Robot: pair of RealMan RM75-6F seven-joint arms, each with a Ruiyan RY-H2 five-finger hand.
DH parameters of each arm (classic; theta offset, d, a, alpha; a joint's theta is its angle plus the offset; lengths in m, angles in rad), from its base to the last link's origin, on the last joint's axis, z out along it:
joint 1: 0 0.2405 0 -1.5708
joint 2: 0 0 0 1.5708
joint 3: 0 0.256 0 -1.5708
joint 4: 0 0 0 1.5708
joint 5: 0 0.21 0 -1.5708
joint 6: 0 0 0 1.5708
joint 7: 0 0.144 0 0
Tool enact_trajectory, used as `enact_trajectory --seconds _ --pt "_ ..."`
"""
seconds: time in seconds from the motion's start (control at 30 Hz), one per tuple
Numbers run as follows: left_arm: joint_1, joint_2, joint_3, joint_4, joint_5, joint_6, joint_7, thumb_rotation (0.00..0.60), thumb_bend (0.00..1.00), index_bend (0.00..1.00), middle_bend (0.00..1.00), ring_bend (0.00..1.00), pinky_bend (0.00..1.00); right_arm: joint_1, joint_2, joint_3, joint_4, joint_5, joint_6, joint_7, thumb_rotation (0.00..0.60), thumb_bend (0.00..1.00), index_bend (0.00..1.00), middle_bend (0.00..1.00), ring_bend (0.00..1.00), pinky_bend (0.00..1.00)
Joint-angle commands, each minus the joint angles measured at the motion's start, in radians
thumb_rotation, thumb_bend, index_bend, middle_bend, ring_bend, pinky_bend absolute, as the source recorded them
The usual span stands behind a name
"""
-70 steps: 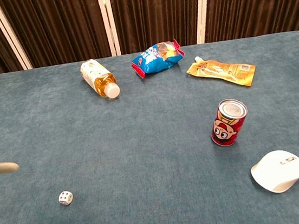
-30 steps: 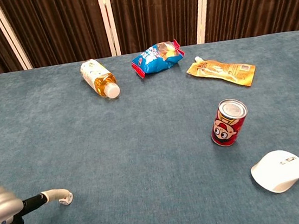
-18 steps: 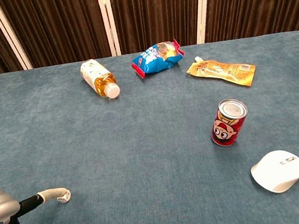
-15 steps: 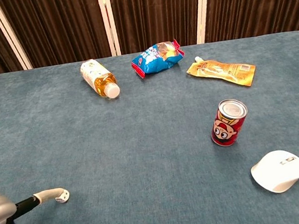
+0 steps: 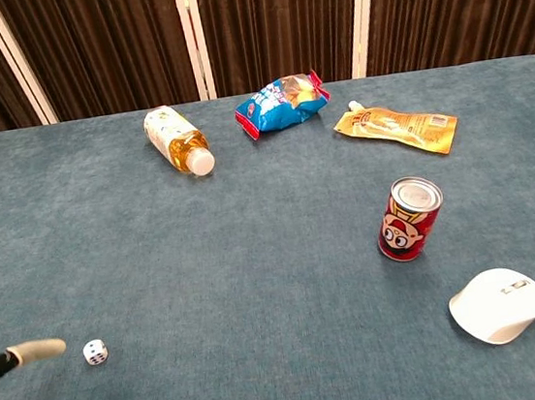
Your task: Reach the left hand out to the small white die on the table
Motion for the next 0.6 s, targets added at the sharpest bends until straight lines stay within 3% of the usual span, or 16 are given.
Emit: enact_trajectory --seconds 0.03,0.13,0.2,0.27,0.33,0.37,0.6 --pt "0.035 0.029 0.007 0.006 0.131 0.122 -0.107 0.6 0.81 0.0 0.71 0.79 0.87 0.001 0.0 0.0 0.0 -0.001 -0.001 0.0 0.6 0.01 0.04 0.0 0.0 0.0" --pt "0.077 0.04 0.0 0.039 0.243 0.27 -0.193 0.6 0.77 0.0 0.42 0.56 0.68 0.003 0.001 -0.001 0.004 0.0 -0.008 0.005 0.6 0.01 0.04 0.0 0.0 0.0" --pt "0.115 0.046 -0.022 0.064 0.281 0.384 -0.25 0.6 0.64 0.0 0.12 0.25 0.44 0.004 0.007 -0.001 0.001 -0.002 -0.01 0.009 0.6 0.01 0.04 0.0 0.0 0.0" --pt "0.143 0.057 -0.042 0.074 0.279 0.45 -0.279 0.6 0.51 0.0 0.0 0.05 0.18 0.004 0.007 -0.005 -0.003 -0.006 -0.011 0.006 0.6 0.01 0.04 0.0 0.0 0.0" --pt "0.167 0.074 -0.062 0.07 0.262 0.503 -0.31 0.6 0.4 0.0 0.0 0.0 0.03 0.004 0.006 -0.008 -0.003 -0.014 -0.009 0.005 0.6 0.01 0.04 0.0 0.0 0.0" --pt "0.177 0.08 -0.072 0.072 0.254 0.523 -0.326 0.6 0.36 0.0 0.0 0.0 0.0 0.004 0.006 -0.01 -0.003 -0.019 -0.008 0.005 0.6 0.01 0.04 0.0 0.0 0.0" --pt "0.209 0.11 -0.129 0.114 0.184 0.569 -0.431 0.6 0.32 0.0 0.0 0.0 0.0 0.007 -0.001 -0.027 -0.008 -0.045 -0.016 -0.023 0.6 0.01 0.04 0.0 0.0 0.0"
